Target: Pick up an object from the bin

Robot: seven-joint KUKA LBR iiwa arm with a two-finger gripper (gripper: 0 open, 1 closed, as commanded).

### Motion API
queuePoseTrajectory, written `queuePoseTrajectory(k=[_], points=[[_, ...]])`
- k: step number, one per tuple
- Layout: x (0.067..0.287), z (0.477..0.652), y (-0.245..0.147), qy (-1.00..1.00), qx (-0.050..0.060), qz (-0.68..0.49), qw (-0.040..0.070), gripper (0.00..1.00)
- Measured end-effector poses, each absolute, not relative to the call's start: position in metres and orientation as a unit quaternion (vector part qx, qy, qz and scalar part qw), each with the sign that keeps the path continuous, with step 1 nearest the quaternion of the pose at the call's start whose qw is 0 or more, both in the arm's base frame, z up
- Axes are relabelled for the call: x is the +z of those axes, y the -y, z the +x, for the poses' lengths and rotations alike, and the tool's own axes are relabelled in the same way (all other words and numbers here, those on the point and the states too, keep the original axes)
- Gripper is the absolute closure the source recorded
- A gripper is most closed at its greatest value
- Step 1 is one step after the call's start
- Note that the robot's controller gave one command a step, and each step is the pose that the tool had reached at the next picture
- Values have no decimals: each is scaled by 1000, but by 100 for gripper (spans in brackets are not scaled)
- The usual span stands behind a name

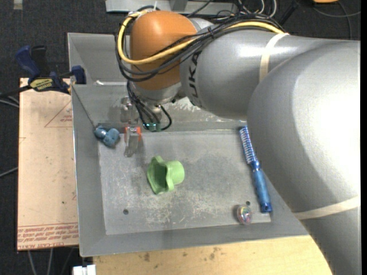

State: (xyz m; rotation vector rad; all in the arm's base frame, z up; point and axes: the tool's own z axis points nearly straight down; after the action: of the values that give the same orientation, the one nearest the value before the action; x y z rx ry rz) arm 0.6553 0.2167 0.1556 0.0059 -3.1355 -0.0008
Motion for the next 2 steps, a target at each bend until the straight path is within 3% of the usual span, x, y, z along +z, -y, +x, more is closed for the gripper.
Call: queuePoseTrajectory(k=[1,2], points=[[70,657,-247,992,-1,126,-2,0],[102,605,-185,997,0,82,0,0]])
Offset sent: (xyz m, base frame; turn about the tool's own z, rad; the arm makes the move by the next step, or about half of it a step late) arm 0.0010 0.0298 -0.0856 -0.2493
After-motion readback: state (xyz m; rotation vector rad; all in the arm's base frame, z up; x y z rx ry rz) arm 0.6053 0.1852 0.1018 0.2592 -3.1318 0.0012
